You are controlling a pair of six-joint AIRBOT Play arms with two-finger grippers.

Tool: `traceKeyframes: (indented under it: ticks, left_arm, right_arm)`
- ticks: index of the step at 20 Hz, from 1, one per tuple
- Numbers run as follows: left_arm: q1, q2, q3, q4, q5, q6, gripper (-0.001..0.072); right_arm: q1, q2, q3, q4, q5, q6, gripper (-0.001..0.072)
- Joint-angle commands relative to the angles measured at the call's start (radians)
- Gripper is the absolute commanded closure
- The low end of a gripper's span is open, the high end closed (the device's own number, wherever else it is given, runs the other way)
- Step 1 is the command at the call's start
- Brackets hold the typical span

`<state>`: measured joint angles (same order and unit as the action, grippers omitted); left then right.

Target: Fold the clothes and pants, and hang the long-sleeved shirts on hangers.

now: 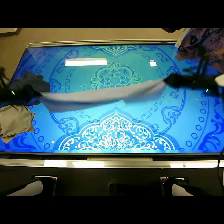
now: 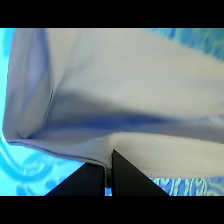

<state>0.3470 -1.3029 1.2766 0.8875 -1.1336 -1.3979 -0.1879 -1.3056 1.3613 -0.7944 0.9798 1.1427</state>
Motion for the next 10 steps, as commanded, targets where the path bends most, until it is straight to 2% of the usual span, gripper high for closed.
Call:
traceKeyframes:
  ticks: [1,3,5,7,10]
  left_arm:
    - [-0.063,0.002,0.44,0.101,0.043,-0.131,0.069]
    - [-0.06,0.005,0.701,0.19,0.017,-0.204,0.069]
    - [-0.059,0.035,0.903,0.291,-0.028,-0.246,0.0689]
    - [-0.053,0.15,0.897,0.364,-0.034,-0.267,0.069]
    - [-0.053,0.373,0.755,0.491,-0.034,-0.306,0.069]
  right_arm:
    - [0.027,0.002,0.383,-0.196,-0.082,0.163,0.0683]
    - [0.026,0.009,0.611,-0.319,-0.029,0.221,0.0683]
    - [0.027,0.043,0.766,-0.36,0.03,0.235,0.0683]
    - [0.027,0.154,0.78,-0.393,0.03,0.235,0.0682]
    - [0.027,0.33,0.78,-0.48,0.078,0.249,0.0683]
